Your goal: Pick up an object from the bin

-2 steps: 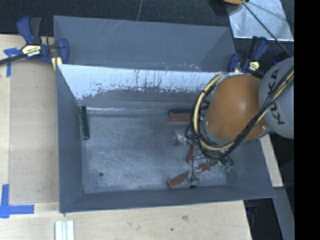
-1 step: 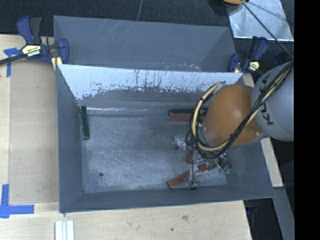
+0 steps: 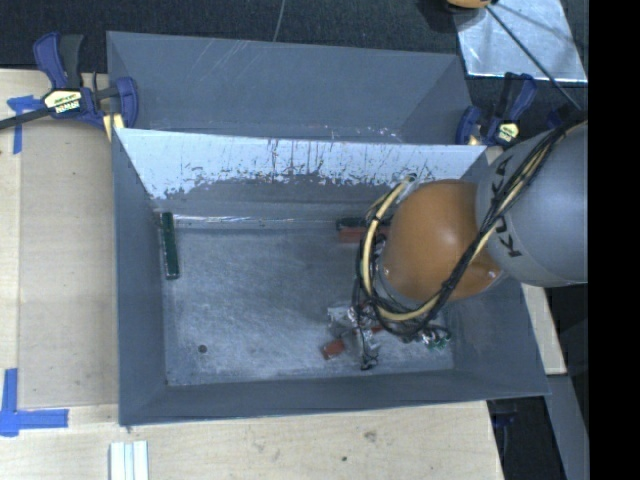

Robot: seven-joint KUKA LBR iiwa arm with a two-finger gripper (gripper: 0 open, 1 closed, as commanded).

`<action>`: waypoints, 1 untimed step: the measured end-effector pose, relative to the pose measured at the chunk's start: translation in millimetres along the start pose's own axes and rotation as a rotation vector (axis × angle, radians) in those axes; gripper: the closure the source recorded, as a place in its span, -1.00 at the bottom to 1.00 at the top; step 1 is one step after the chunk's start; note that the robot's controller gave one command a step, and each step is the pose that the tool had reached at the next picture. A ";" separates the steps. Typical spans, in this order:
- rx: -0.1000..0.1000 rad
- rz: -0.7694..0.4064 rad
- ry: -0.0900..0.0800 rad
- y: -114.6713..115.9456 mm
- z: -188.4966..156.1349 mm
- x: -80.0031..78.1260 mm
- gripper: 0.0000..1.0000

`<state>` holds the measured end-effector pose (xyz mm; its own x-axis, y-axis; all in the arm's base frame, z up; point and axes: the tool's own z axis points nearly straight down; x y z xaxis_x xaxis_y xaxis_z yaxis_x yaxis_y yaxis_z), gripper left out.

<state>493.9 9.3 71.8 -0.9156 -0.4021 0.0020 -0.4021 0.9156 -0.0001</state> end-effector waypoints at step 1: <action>0.000 0.001 0.000 0.0 0.0 0.0 1.00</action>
Offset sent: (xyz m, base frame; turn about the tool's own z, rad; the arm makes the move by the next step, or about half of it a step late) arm 0.0114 0.0258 0.0860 -0.0036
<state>493.9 9.3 71.8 -0.9159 -0.4015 0.0020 -0.4015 0.9159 0.0000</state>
